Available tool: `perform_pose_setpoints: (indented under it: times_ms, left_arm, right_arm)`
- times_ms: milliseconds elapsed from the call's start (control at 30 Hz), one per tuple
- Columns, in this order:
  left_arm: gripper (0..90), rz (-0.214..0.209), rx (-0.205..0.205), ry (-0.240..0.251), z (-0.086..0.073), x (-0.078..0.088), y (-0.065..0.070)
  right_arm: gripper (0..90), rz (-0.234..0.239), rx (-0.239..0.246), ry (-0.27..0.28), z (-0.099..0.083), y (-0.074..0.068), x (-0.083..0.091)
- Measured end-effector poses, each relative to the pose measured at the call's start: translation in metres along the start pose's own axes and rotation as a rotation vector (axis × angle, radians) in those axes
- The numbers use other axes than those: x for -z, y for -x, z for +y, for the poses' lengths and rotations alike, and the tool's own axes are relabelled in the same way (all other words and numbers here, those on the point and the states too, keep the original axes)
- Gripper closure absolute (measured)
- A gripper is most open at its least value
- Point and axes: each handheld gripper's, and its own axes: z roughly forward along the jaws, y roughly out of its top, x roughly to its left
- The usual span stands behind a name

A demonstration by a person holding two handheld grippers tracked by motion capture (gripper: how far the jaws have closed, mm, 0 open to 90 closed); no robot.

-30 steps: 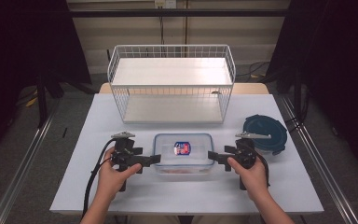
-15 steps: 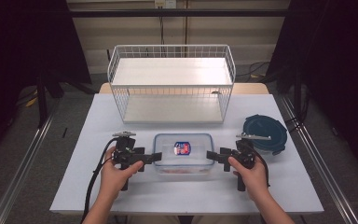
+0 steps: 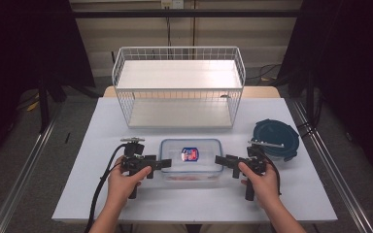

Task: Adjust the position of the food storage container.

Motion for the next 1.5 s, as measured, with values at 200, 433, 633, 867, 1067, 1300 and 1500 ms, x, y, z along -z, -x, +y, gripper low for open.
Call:
perform_pose_setpoints:
  times_ms: [200, 433, 633, 867, 1067, 1300, 1500]
  left_arm:
    - [18.8, -0.042, 0.016, -0.037, 0.0, -0.004, 0.0]
    - [19.2, -0.058, 0.028, -0.042, 0.0, -0.007, -0.001]
    - [17.7, -0.082, 0.064, -0.038, -0.002, -0.012, -0.001]
    - [20.2, -0.079, 0.102, -0.039, -0.002, -0.011, -0.001]
    - [25.0, -0.095, 0.186, -0.014, -0.005, -0.008, -0.003]
    - [28.6, -0.083, 0.214, 0.001, -0.006, -0.007, -0.005]
    - [29.0, -0.083, 0.239, 0.007, -0.006, -0.007, -0.003]
  right_arm:
    - [33.2, 0.002, -0.04, 0.006, -0.002, 0.0, 0.0]
    - [33.0, 0.015, -0.074, 0.008, -0.003, 0.003, -0.001]
    - [33.5, 0.021, -0.087, 0.015, -0.005, 0.003, 0.0]
    - [39.8, 0.035, -0.133, 0.013, -0.006, 0.003, 0.0]
    - [45.5, 0.042, -0.143, 0.02, -0.006, 0.002, 0.0]
    - [46.1, 0.046, -0.166, 0.02, -0.007, 0.003, 0.0]
    - [46.0, 0.05, -0.18, 0.023, -0.007, 0.003, 0.0]
